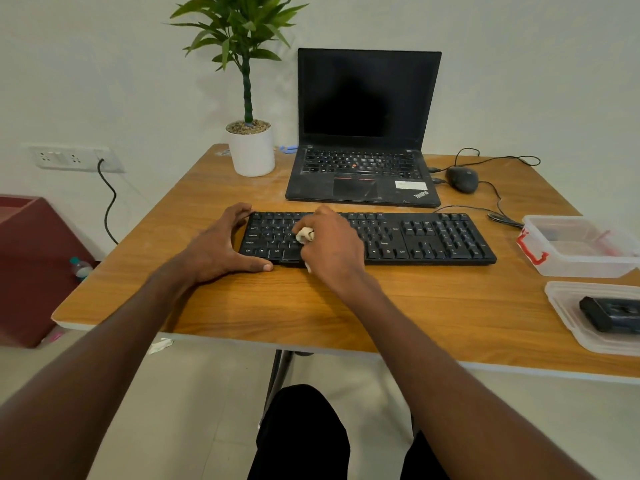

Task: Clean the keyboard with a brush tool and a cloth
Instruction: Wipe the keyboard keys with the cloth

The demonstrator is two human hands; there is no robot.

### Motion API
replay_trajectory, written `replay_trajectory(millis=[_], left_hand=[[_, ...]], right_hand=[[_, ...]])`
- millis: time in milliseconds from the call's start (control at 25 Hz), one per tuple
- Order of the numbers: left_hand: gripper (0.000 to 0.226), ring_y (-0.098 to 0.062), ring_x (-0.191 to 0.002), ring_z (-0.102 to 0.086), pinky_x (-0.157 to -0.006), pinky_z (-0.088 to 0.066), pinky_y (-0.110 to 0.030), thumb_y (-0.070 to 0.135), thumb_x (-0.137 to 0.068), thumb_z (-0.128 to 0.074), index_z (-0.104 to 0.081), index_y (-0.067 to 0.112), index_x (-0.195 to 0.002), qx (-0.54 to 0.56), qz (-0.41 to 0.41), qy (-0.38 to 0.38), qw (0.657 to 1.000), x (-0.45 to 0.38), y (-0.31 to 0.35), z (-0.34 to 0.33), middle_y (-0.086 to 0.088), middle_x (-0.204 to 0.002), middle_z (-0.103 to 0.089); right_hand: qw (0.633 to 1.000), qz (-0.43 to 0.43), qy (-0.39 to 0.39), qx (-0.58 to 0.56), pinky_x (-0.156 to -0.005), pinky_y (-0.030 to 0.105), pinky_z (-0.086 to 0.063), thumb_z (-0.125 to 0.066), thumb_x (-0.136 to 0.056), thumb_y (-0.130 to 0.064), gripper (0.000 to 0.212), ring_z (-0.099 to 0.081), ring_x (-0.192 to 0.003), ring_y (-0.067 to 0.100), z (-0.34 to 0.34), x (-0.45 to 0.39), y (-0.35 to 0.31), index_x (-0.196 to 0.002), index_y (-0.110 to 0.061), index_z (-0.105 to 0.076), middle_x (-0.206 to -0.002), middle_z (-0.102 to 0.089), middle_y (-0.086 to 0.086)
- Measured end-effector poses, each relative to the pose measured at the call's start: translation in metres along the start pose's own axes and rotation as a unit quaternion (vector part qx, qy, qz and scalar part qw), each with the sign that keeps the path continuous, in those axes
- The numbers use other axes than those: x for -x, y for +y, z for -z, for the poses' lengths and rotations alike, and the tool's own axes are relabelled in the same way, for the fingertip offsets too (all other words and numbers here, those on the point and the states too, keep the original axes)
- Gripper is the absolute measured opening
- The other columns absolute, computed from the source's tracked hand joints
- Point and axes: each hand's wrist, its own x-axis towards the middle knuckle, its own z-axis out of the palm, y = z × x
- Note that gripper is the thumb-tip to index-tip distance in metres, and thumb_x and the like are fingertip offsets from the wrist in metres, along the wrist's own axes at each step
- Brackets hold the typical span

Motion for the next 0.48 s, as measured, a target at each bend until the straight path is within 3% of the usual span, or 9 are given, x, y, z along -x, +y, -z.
replay_trajectory(millis=[120, 240, 360, 480], left_hand=[[0.140, -0.008, -0.147, -0.033, -0.125, -0.032, -0.047, 0.074, -0.046, -0.096, -0.020, 0.044, -0.160, 0.009, 0.001, -0.005, 1.000, 0.000, -0.001, 0.000, 0.009, -0.167, -0.035], [0.131, -0.007, -0.145, -0.034, -0.124, -0.034, -0.048, 0.074, -0.046, -0.095, -0.022, 0.052, -0.153, 0.008, 0.002, -0.004, 1.000, 0.002, 0.002, 0.000, 0.010, -0.167, -0.035], [0.129, -0.011, -0.148, -0.035, -0.124, -0.033, -0.048, 0.076, -0.046, -0.095, -0.020, 0.058, -0.149, 0.010, 0.002, -0.003, 1.000, 0.004, 0.003, 0.000, 0.010, -0.167, -0.035], [0.124, -0.018, -0.151, -0.035, -0.124, -0.032, -0.051, 0.081, -0.044, -0.092, -0.018, 0.065, -0.143, -0.004, 0.012, -0.005, 1.000, 0.007, 0.006, 0.000, 0.008, -0.168, -0.035]], right_hand=[[0.997, -0.042, 0.034, 0.057, -0.053, 0.012, -0.030, -0.077, -0.090, -0.019, 0.020, -0.054, -0.084, 0.006, 0.018, -0.015, 0.031, -0.108, -0.028, -0.078, -0.115, -0.065, -0.006], [0.985, -0.118, 0.089, 0.088, -0.051, 0.016, -0.028, -0.075, -0.092, -0.014, 0.025, -0.054, -0.081, 0.007, 0.054, -0.012, 0.082, -0.113, -0.029, -0.077, -0.115, -0.069, -0.003], [0.981, -0.114, 0.097, 0.124, -0.061, 0.024, -0.038, -0.075, -0.091, -0.012, 0.034, -0.055, -0.092, 0.011, 0.072, 0.009, 0.110, -0.120, -0.029, -0.075, -0.118, -0.067, -0.002], [0.993, -0.034, 0.108, -0.008, -0.074, 0.027, -0.048, -0.077, -0.087, -0.010, 0.033, -0.058, -0.095, 0.005, 0.068, 0.038, 0.120, -0.115, -0.027, -0.077, -0.113, -0.069, -0.009]])
